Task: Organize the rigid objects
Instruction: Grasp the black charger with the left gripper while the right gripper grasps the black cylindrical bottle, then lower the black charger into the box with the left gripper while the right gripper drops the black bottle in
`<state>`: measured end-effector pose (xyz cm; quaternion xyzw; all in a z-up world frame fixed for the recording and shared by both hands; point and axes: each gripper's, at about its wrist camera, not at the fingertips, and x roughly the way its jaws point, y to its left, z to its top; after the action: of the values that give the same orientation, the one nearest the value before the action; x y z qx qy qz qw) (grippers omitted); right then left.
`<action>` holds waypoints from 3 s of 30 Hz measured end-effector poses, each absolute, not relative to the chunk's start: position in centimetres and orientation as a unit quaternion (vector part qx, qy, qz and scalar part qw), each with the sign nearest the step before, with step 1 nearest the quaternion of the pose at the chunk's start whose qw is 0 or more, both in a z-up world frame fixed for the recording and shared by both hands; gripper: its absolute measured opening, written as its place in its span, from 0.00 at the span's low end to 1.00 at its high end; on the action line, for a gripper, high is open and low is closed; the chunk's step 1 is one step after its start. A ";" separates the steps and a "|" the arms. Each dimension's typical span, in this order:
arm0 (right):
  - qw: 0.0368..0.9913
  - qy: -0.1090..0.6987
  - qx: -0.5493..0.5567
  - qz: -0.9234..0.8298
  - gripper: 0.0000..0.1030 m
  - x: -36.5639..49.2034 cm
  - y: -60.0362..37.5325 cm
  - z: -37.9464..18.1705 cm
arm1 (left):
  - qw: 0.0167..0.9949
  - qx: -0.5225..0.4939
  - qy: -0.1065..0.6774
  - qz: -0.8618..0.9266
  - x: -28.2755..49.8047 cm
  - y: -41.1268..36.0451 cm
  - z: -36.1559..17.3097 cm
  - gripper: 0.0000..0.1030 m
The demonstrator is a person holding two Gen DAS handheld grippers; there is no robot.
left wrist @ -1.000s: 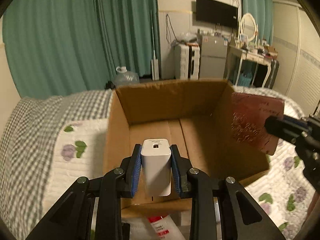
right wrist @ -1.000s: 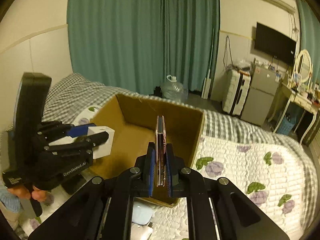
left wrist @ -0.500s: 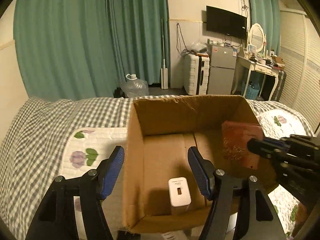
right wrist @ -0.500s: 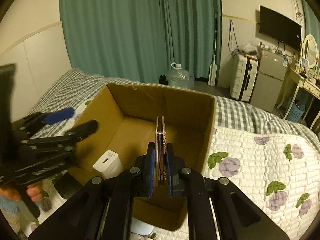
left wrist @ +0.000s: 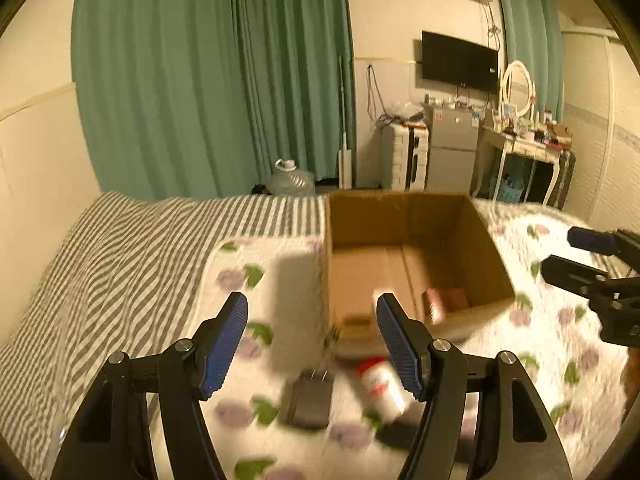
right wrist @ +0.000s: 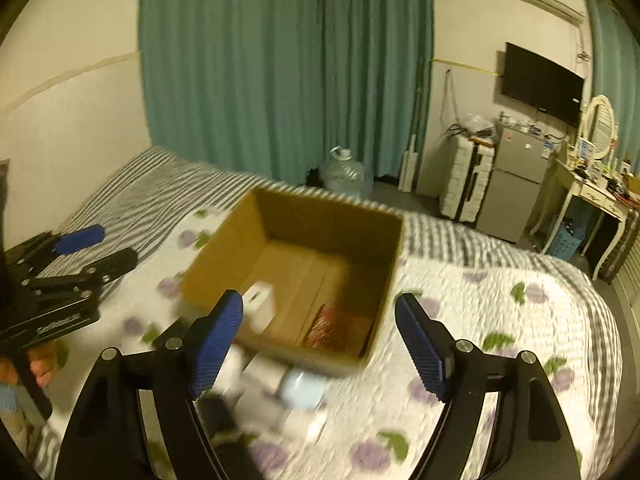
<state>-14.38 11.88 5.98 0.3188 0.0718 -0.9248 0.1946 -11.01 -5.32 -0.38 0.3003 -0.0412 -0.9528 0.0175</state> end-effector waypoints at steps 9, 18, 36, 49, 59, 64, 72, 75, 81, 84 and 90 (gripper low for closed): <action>0.250 0.104 0.426 -0.863 0.76 -10.7 6.8 -4.3 | 0.026 0.353 -0.043 -0.934 -7.2 -5.8 -6.7 0.68; 0.264 0.126 0.482 -0.826 0.59 -12.7 4.1 -10.7 | 0.025 0.391 -0.040 -0.919 -8.4 -6.7 -11.3 0.68; 0.217 0.080 0.395 -0.889 0.39 -12.4 8.3 -4.3 | 0.003 0.438 -0.047 -0.898 -13.0 -6.3 -13.6 0.68; 0.199 0.048 0.415 -0.886 0.39 -14.7 10.3 -6.3 | 0.012 0.471 -0.052 -0.881 -16.9 -6.7 -16.9 0.41; 0.187 0.050 0.385 -0.902 0.39 -13.1 11.1 -3.3 | -0.003 0.449 -0.028 -0.893 -12.0 -6.5 -13.6 0.40; 0.170 0.038 0.352 -0.920 0.39 -12.4 13.1 -0.1 | -0.036 0.413 -0.027 -0.910 -9.3 -5.1 -9.0 0.40; 0.164 0.031 0.307 -0.937 0.39 -15.3 15.3 4.2 | -0.076 0.344 -0.028 -0.935 -12.0 -1.9 -1.1 0.40; 0.165 0.028 0.294 -0.941 0.39 -17.9 16.3 5.0 | -0.080 0.335 -0.039 -0.938 -16.1 0.3 -0.2 0.40; 0.168 0.028 0.290 -0.942 0.39 -22.5 17.4 4.3 | -0.076 0.366 -0.052 -0.926 -24.5 4.1 -3.6 0.40; 0.172 0.022 0.303 -0.937 0.39 -24.0 17.9 2.6 | -0.066 0.388 -0.067 -0.917 -27.7 5.6 -6.4 0.40; 0.175 0.023 0.327 -0.928 0.39 -25.1 18.0 0.8 | -0.060 0.397 -0.063 -0.914 -29.2 6.2 -8.8 0.44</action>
<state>-25.15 18.02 0.76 0.3274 0.0228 -0.9283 0.1748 -29.21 6.19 -8.80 0.3973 -0.0634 -0.9135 -0.0604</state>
